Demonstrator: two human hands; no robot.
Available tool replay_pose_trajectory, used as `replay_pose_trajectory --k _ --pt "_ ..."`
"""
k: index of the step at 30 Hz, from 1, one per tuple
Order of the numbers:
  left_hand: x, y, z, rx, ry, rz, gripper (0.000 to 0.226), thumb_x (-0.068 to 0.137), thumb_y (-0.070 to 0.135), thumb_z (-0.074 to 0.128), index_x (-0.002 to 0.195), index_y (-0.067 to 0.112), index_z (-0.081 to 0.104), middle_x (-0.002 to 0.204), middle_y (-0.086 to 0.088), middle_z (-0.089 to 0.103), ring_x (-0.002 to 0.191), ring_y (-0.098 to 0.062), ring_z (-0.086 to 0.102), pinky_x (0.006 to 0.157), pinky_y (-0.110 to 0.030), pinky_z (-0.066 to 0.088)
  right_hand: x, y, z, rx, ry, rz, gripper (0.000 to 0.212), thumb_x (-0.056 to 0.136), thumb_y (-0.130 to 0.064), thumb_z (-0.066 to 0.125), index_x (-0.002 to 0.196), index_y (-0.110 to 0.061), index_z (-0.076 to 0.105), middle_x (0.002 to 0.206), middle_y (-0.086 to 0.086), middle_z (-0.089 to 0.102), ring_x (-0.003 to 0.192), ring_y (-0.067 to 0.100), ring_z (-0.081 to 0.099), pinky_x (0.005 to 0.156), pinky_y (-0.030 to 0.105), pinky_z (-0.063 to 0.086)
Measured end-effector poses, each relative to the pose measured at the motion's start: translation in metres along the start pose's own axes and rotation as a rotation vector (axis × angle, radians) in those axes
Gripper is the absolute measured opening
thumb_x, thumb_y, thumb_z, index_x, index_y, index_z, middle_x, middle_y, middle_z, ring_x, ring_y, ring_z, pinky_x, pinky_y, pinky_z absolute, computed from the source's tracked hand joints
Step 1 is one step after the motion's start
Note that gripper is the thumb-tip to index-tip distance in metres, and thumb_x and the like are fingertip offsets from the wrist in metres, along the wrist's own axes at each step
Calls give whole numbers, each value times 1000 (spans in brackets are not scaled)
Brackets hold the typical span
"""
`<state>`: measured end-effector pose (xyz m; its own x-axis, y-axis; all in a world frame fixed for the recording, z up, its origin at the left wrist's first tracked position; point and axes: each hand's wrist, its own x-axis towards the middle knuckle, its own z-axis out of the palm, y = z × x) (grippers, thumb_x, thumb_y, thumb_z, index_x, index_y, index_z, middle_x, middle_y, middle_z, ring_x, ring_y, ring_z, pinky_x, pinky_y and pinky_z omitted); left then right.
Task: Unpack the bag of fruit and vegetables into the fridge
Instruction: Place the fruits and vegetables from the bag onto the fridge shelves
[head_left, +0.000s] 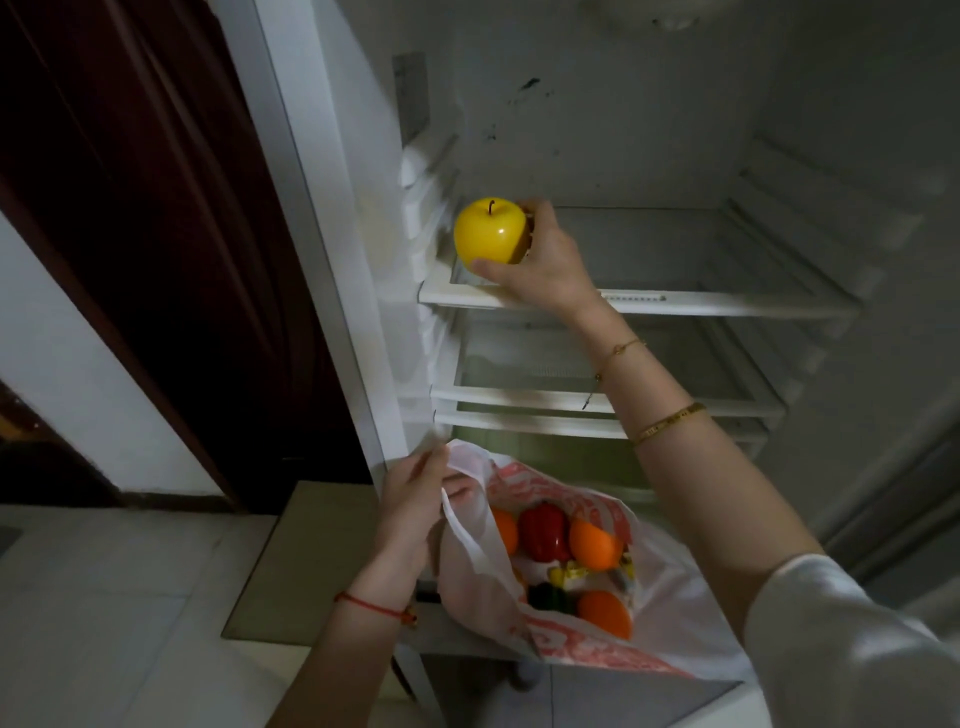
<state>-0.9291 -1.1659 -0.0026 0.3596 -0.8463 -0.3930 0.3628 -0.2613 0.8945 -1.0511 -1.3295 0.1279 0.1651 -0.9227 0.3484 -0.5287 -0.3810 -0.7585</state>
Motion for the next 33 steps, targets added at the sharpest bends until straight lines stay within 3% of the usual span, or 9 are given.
replay_pose_trajectory --k 4,7,9,12,16,19,24,28,33 --pt "-1 1 0 -4 -4 3 11 95 17 57 85 19 62 80 -10 69 68 -17 70 69 -29 59 -21 -5 -9 20 131 -37 77 75 -32 83 137 -10 42 136 7 54 120 20 54 92 24 43" --pt "-4 2 -1 -1 -11 25 7 96 15 56 95 14 63 81 -12 69 59 -13 69 61 -23 58 -68 2 -22 174 321 -148 20 83 -28 71 95 -15 62 90 -2 66 78 9 60 69 26 48" --pt "-7 1 -1 8 -15 41 9 96 13 55 92 14 63 80 -11 67 60 -16 67 59 -22 57 -107 18 -30 248 130 -72 21 91 -22 60 75 -10 64 68 3 64 61 9 56 60 29 46" --pt "-10 -1 -2 22 -9 63 17 97 12 54 83 14 63 76 -14 61 58 -17 63 55 -20 56 -159 55 -33 181 -471 201 28 99 -14 54 85 4 71 79 18 73 61 16 65 62 32 55" --pt "-10 -5 1 92 -1 74 15 97 15 54 87 15 65 76 -10 64 50 -7 65 56 -20 56 -200 104 -13 -184 -766 438 12 98 -23 56 104 -28 64 109 1 66 91 19 67 74 22 55" --pt "-12 -9 4 114 -12 79 17 97 17 53 83 20 62 74 -7 67 52 -7 67 60 -23 58 -213 144 10 -451 -674 506 36 99 -28 49 135 -25 51 126 2 61 112 22 59 79 23 41" --pt "-15 -13 10 146 -26 86 19 97 18 54 81 21 63 70 0 70 55 -7 69 70 -29 58 -218 192 40 -491 -478 686 36 98 -31 51 124 -8 59 122 10 64 113 23 60 105 32 43" --pt "-12 -17 11 141 -40 87 18 97 19 54 82 21 64 58 8 71 57 -8 69 74 -31 58 -217 204 47 -461 -444 715 26 96 -34 54 110 -12 58 101 4 61 87 17 54 80 29 44" --pt "-13 -19 12 131 -60 98 17 97 20 54 86 22 65 65 5 72 62 -9 70 75 -31 58 -214 207 46 -573 -412 693 48 85 -49 63 121 -18 52 105 1 57 90 17 52 84 30 44"
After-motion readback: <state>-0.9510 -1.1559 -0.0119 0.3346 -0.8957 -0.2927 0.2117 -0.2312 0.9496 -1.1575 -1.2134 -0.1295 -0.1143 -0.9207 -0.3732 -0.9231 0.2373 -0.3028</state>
